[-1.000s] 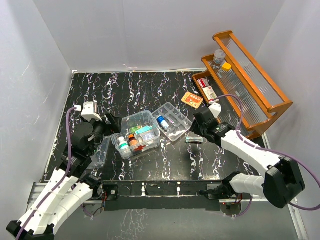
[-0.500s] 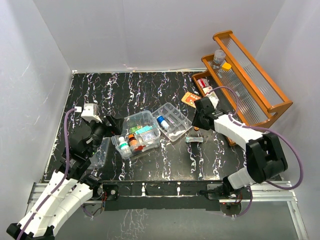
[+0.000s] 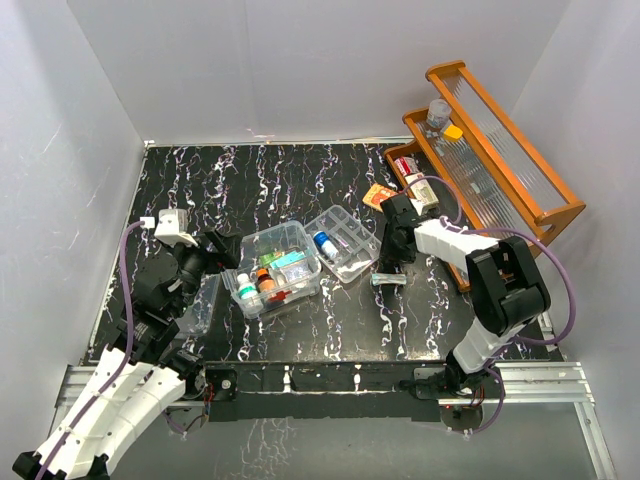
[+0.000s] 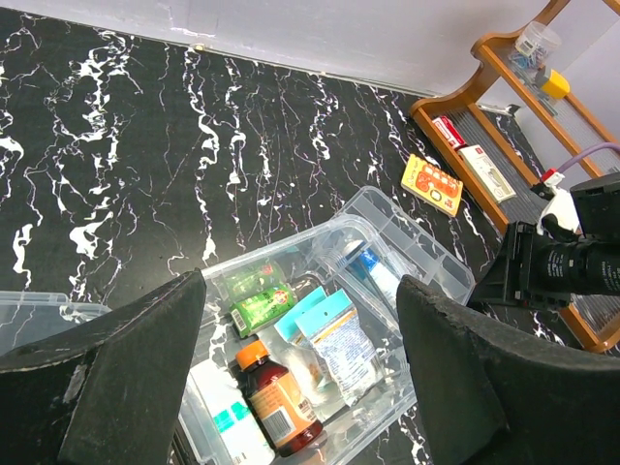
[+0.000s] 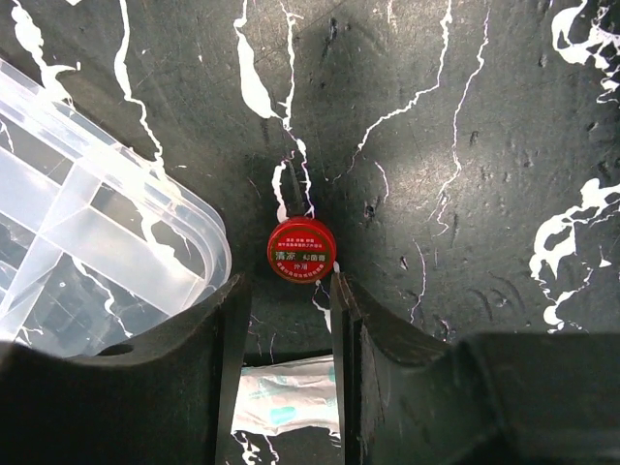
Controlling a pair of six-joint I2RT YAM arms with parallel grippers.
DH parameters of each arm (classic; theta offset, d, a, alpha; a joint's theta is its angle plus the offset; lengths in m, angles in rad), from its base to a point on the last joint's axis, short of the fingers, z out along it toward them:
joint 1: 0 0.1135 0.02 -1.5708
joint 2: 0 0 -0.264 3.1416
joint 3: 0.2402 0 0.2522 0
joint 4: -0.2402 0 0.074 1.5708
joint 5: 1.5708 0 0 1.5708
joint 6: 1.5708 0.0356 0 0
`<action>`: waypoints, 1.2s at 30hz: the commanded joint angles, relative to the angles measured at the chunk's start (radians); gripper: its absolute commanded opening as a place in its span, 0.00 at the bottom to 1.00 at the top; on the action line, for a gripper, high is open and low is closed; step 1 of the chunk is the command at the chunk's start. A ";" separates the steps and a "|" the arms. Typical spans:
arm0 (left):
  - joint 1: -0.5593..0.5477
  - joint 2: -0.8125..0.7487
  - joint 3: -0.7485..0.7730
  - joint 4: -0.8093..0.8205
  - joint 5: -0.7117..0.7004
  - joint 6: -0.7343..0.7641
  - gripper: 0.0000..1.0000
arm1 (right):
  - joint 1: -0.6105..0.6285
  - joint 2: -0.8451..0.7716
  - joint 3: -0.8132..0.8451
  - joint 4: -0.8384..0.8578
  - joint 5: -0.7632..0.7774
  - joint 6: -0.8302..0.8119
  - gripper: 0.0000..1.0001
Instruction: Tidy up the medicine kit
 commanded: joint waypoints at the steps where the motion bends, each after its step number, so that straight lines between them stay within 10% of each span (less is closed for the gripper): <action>1: 0.001 -0.001 -0.008 0.005 -0.021 -0.002 0.79 | -0.004 0.008 0.048 0.018 0.022 -0.028 0.37; 36: 0.000 0.026 0.000 -0.012 -0.043 -0.009 0.79 | -0.033 0.021 -0.002 0.055 0.091 -0.001 0.24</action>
